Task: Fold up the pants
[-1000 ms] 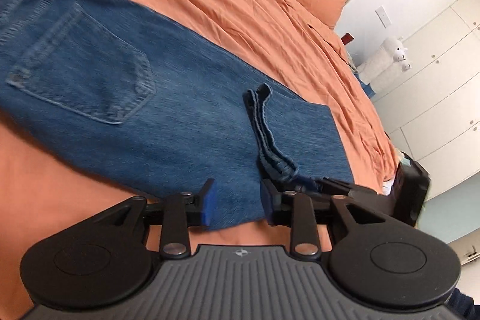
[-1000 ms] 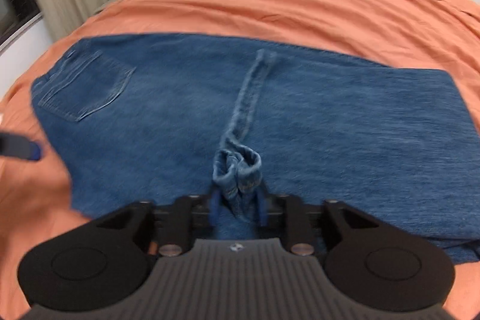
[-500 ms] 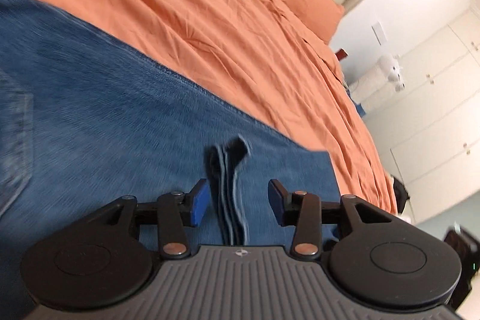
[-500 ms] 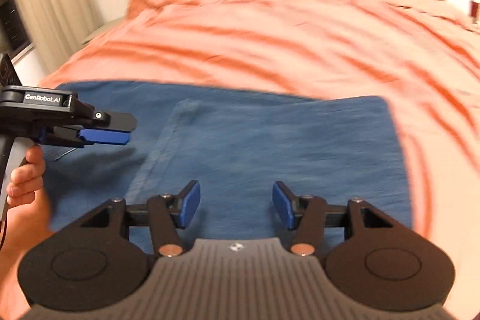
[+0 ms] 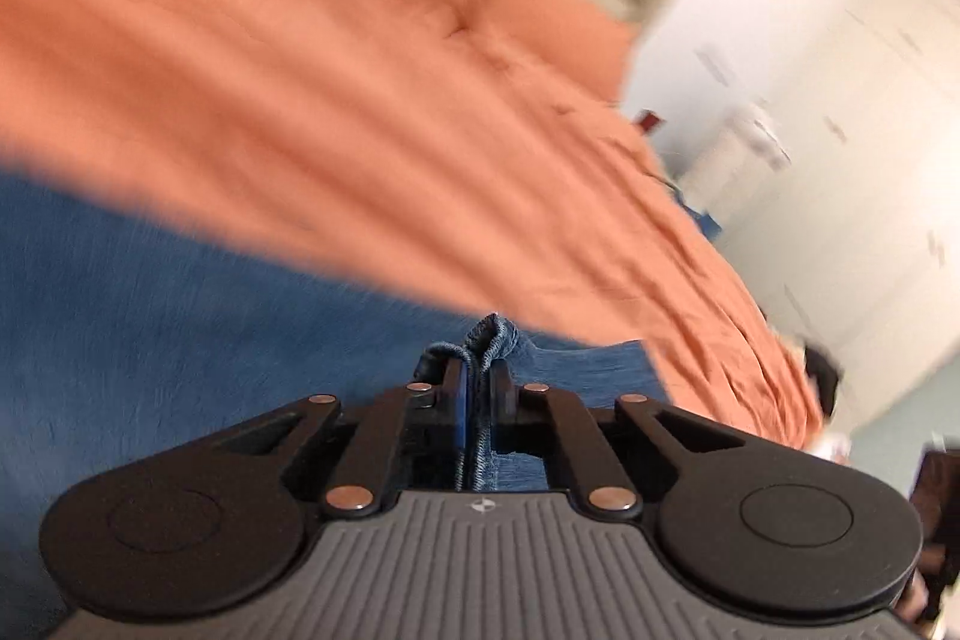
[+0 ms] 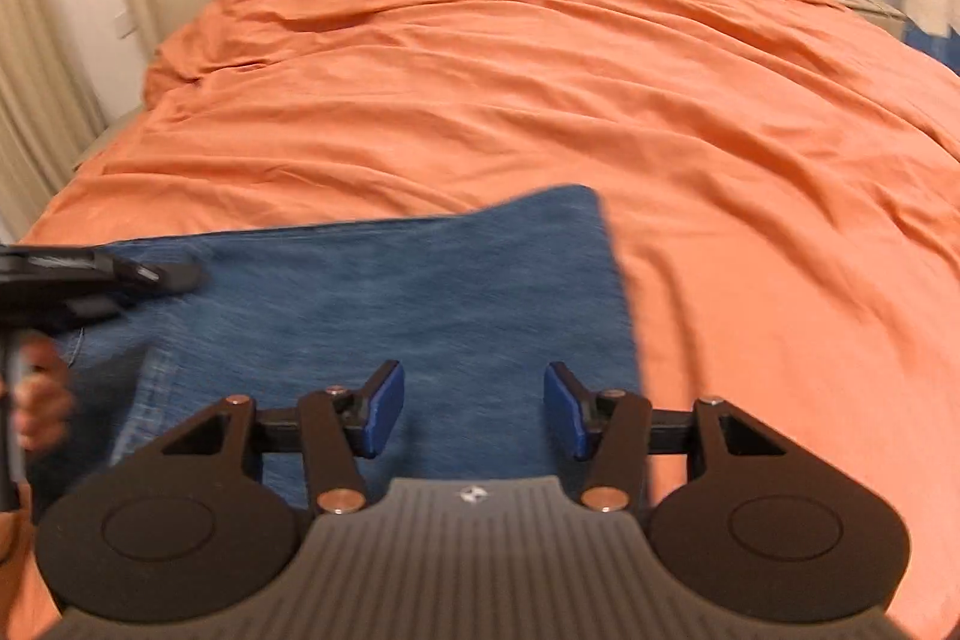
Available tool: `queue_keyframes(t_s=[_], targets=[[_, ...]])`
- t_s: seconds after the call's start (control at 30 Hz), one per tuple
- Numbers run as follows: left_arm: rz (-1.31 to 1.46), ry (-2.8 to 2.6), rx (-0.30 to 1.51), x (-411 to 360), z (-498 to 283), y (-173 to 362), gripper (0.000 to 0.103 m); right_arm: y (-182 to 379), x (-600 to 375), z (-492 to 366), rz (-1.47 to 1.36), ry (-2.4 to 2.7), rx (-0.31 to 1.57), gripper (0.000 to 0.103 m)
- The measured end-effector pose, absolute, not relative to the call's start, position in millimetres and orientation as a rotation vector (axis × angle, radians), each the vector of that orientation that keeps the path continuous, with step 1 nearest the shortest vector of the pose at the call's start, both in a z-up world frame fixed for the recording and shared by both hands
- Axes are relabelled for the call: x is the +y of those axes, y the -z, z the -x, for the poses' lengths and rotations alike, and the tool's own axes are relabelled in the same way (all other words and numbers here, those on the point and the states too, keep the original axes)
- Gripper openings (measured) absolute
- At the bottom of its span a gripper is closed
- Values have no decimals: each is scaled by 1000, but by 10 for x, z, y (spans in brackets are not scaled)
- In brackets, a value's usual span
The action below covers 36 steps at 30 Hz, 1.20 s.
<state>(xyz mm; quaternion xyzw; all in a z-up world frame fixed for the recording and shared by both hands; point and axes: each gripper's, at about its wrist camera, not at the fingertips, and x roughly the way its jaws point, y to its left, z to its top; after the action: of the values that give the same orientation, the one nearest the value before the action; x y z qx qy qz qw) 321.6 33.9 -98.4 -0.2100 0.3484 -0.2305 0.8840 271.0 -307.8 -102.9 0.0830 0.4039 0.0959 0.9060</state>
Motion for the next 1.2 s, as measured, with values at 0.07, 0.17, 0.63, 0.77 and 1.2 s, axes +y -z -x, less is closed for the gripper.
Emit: queue_keyframes(t_s=[0.07, 0.17, 0.63, 0.77, 1.2], targets=[[344, 495, 671, 308, -3140, 694, 6, 993, -3173, -2677, -194, -186, 824, 31], [284, 466, 693, 386, -3234, 568, 6, 955, -3244, -2697, -214, -183, 813, 23], [220, 333, 920, 455, -3479, 1466, 10, 1495, -3153, -2745, -109, -189, 999, 4], [141, 319, 881, 404, -3400, 1230, 20, 1284, -3171, -2755, -117, -178, 973, 5], [62, 381, 834, 109, -3464, 1249, 16, 1396, -3214, -3929, -180, -138, 839, 0]])
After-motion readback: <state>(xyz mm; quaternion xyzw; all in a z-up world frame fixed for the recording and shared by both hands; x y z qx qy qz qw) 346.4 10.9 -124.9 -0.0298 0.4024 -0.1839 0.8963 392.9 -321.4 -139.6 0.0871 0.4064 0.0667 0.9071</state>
